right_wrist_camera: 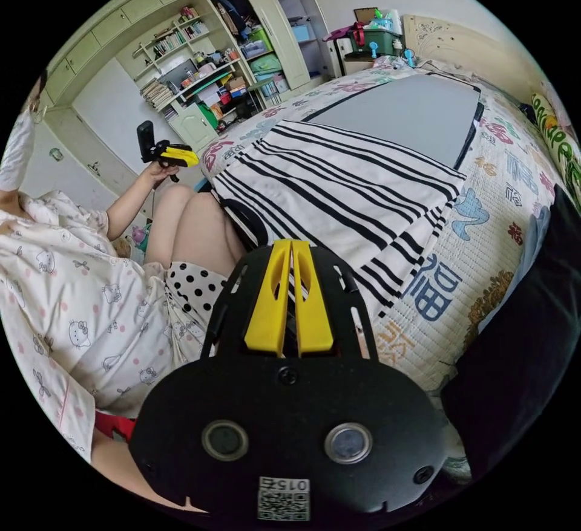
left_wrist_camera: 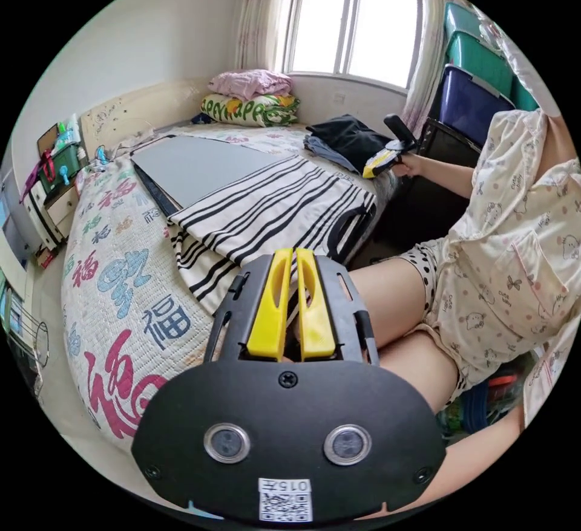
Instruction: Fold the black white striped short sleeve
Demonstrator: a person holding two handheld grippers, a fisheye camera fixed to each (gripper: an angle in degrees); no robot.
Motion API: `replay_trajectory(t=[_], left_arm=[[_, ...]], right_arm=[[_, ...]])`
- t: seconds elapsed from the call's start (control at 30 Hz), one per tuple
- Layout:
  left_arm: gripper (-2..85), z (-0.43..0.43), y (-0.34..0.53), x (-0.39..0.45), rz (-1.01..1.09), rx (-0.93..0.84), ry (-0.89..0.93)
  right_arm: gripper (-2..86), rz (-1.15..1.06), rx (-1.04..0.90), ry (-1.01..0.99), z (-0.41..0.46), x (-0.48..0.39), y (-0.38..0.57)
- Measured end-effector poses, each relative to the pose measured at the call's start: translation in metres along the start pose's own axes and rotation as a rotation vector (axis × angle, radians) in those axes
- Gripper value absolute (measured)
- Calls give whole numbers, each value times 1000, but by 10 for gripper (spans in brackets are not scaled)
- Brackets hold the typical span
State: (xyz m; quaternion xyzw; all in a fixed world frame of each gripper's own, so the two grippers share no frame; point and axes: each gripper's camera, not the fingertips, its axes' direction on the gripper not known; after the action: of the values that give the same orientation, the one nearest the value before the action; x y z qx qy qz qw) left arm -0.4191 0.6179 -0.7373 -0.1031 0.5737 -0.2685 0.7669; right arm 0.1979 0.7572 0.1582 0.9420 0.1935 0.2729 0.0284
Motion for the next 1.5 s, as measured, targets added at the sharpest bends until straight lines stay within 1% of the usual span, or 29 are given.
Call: replay_trajectory(t=[0.1, 0.17, 0.23, 0.27, 0.33, 0.37, 0.47, 0.5, 0.53, 0.57, 0.63, 0.67, 0.73, 0.77, 0.83, 0.87, 0.93, 1.03, 1.17, 1.23, 1.37, 1.5], left_arm=[[4, -30, 13, 2, -53, 106, -45], [3, -52, 27, 1, -102, 216, -62], [-1, -80, 52, -4, -173, 391, -69], [-2, -85, 59, -5, -188, 428, -74], [-6, -101, 89, -9, -240, 558, -79], [-7, -103, 97, -10, -252, 585, -70], [-8, -120, 116, -12, -265, 633, -44], [-8, -127, 124, -13, -291, 668, -71], [-9, -131, 132, -15, -333, 702, -83], [-9, -132, 136, -17, -352, 715, -80], [-9, -132, 148, -27, -430, 731, -39], [-9, -132, 150, -30, -442, 735, -20], [-9, -129, 154, -36, -466, 763, 24], [-9, -127, 155, -37, -473, 762, 27], [-9, -121, 149, -37, -469, 736, 46], [-9, -120, 147, -36, -458, 729, 47], [-9, -113, 142, -31, -426, 696, 34], [-9, -112, 148, -31, -435, 695, 12], [-9, -115, 168, -36, -480, 729, 20], [-9, -116, 179, -34, -486, 735, 11], [-9, -109, 191, -30, -524, 762, -5], [-9, -90, 186, -29, -554, 760, -28]], right_arm=[[-5, 51, -31, 19, 29, -26, 4], [-5, 90, -43, 31, 46, -42, 11], [-5, 127, -34, 28, 57, -68, 24], [-5, 131, -29, 26, 57, -75, 27], [-5, 140, -23, 42, 54, -104, 40], [-5, 144, -16, 55, 51, -111, 42], [-5, 230, 130, 101, 6, -147, 42], [-5, 274, 252, 84, -27, -167, 37], [-5, 261, 409, 63, -65, -200, 31], [-5, 238, 494, 60, -85, -221, 29], [-5, 130, 839, 137, -159, -326, 28], [-5, 110, 917, 162, -174, -355, 29], [-6, 17, 1135, 181, -218, -460, 37], [-6, -19, 1177, 172, -226, -485, 40], [-6, -181, 1357, 148, -247, -576, 65], [-6, -215, 1408, 140, -250, -595, 73], [-7, -341, 1608, 68, -255, -653, 108], [-7, -409, 1722, 28, -261, -694, 126], [-7, -447, 1749, -14, -272, -714, 122], [-7, -481, 1798, -1, -276, -721, 122], [-7, -523, 1826, -30, -288, -717, 114], [-7, -493, 1787, -50, -323, -679, 88]])
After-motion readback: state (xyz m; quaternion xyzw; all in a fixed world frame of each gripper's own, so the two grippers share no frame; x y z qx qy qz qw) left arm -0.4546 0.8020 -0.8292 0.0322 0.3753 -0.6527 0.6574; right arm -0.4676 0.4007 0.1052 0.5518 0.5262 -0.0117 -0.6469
